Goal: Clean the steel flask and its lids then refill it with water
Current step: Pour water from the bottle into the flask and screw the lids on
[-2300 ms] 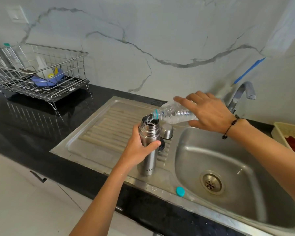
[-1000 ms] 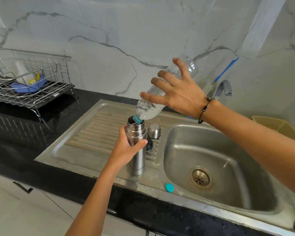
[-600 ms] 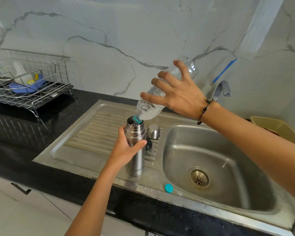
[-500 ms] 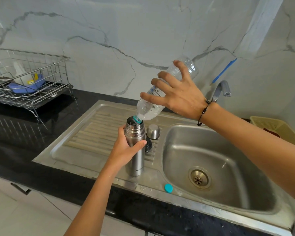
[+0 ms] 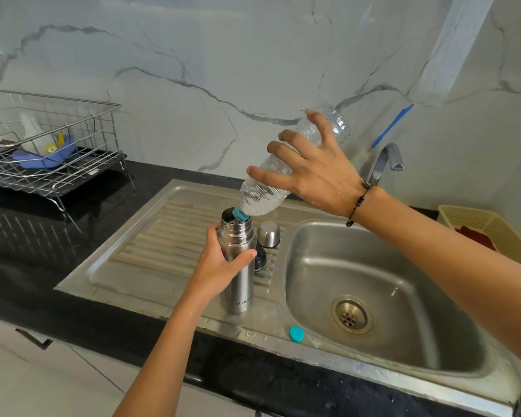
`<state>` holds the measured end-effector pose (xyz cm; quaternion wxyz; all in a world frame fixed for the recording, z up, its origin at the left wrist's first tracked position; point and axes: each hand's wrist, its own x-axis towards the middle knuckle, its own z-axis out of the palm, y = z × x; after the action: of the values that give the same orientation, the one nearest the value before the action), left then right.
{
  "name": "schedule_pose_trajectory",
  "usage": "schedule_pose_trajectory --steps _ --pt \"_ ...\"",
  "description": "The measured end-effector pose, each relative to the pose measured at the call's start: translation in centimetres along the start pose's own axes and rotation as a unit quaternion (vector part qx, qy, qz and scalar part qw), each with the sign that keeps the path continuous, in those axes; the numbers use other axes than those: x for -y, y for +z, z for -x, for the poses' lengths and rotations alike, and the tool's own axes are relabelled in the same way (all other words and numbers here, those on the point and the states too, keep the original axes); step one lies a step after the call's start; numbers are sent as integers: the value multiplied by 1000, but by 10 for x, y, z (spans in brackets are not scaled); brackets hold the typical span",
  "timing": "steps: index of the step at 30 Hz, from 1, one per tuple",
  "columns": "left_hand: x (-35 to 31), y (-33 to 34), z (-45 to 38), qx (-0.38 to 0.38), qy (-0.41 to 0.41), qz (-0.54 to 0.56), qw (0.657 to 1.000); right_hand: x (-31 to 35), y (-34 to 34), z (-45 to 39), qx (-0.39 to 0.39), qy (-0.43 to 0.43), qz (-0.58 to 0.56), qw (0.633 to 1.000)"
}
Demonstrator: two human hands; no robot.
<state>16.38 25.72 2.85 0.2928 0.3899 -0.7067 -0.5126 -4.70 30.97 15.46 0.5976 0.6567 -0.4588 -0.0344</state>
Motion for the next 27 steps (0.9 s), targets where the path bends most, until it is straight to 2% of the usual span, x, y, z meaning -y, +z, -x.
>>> schedule_pose_trajectory --steps 14,21,27 --pt "0 -1 1 7 -1 -7 1000 11 0 18 -9 81 -44 996" --pt "3 -2 0 3 7 -10 1000 42 -2 42 49 227 -111 966" --pt "4 -2 0 2 9 -9 1000 84 -8 50 74 376 -186 905"
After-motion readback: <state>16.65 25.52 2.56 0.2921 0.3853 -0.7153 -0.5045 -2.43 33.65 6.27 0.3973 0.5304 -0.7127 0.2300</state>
